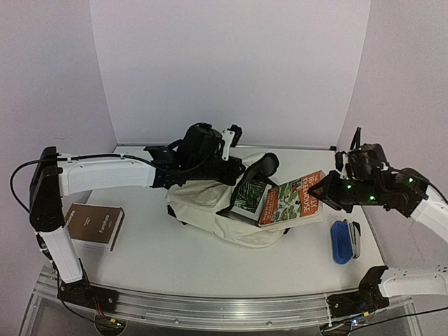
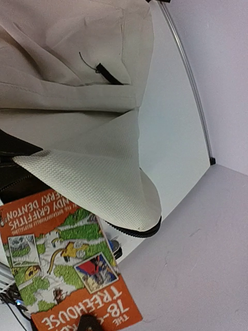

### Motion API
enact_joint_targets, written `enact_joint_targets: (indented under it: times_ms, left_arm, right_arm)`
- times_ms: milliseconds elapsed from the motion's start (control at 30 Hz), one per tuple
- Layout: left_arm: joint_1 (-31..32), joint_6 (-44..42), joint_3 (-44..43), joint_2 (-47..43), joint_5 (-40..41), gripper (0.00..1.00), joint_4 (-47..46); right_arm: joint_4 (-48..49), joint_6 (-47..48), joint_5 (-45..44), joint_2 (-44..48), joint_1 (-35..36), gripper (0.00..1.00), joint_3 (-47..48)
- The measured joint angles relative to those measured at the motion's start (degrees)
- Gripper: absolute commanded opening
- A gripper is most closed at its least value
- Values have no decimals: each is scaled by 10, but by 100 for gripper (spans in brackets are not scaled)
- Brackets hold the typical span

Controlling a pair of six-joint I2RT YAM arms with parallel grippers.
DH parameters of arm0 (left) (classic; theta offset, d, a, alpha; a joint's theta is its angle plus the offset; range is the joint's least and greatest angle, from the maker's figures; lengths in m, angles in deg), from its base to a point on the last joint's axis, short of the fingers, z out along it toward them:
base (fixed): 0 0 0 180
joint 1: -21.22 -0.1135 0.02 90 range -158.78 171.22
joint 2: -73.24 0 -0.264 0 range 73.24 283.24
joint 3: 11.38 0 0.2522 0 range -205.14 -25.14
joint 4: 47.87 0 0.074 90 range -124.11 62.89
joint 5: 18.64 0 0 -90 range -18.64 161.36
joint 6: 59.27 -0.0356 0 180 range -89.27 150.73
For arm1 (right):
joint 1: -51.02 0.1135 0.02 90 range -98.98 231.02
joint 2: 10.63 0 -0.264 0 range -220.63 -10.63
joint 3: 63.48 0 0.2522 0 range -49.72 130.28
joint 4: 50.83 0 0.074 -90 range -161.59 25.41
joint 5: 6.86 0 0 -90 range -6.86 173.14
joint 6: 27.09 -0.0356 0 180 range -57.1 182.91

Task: Pack the student bag
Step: Place the book in the student bag.

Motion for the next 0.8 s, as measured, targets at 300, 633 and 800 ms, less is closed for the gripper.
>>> enact_joint_targets:
  times_ms: [300, 633, 800]
  left_arm:
    - [-1, -34, 24, -16, -101, 0, -16]
    - [-2, -49, 41, -40, -139, 0, -18]
    - [-5, -52, 43, -40, -143, 0, -21]
  right_arm:
    - [118, -60, 36, -27, 0, 0, -69]
    - [243, -120, 4, -29, 0, 0, -91]
    - [297, -137, 3, -65, 0, 0, -110]
